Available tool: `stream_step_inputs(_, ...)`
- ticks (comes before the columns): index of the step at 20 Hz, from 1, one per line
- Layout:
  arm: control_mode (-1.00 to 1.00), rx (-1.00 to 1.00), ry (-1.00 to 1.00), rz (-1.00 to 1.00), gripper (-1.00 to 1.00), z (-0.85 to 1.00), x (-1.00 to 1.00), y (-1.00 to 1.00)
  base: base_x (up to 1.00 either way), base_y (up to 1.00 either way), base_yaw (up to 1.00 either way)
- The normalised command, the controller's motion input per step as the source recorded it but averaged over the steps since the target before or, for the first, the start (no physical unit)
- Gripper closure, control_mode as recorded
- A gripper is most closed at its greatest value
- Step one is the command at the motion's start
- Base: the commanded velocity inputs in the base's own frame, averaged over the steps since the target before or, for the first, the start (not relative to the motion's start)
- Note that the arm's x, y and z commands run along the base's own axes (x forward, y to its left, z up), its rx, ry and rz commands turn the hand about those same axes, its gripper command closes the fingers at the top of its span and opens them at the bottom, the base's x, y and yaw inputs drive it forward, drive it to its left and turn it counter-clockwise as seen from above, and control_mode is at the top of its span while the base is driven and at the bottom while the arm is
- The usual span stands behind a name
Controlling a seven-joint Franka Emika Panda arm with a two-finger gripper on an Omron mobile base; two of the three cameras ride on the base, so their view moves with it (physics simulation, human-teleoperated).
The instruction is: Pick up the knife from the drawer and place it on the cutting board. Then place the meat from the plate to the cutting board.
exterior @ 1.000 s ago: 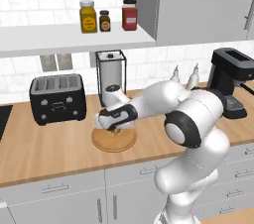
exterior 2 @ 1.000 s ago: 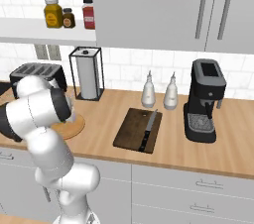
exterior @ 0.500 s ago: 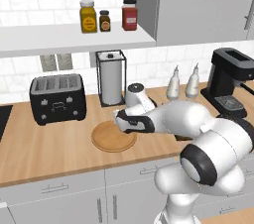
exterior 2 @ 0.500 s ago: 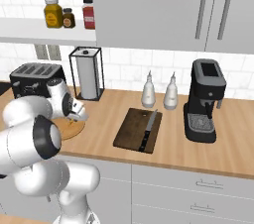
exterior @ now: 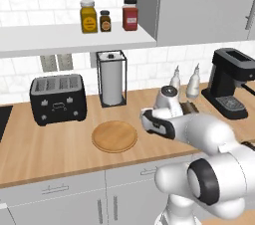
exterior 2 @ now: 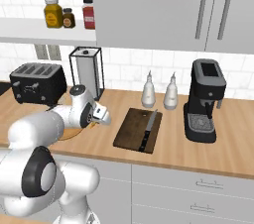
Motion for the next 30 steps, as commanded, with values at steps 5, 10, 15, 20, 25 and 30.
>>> stream_step_inputs(5, -1.00, 0.00, 0.00, 0.00, 1.00, 0.28, 0.00, -0.97, 0.00, 0.00, 0.00)
stream_step_inputs(10, -1.00, 0.00, 0.00, 0.00, 1.00, 0.22, 0.02, -0.71, 0.00, 0.00, 0.00)
stream_step_inputs(15, -1.00, 0.00, 0.05, 0.00, 1.00, 0.01, 0.18, -0.38, 0.00, 0.00, 0.00)
stream_step_inputs(20, -1.00, 0.00, 0.04, 0.00, 1.00, 0.00, 0.00, -0.14, 0.00, 0.00, 0.00)
stream_step_inputs(25, -1.00, 0.00, 0.01, 0.00, 1.00, 0.00, 0.00, -0.13, 0.00, 0.00, 0.00)
stream_step_inputs(30, -1.00, 0.00, 0.00, 0.00, 1.00, -0.14, 0.00, -0.21, 0.00, 0.00, 0.00)
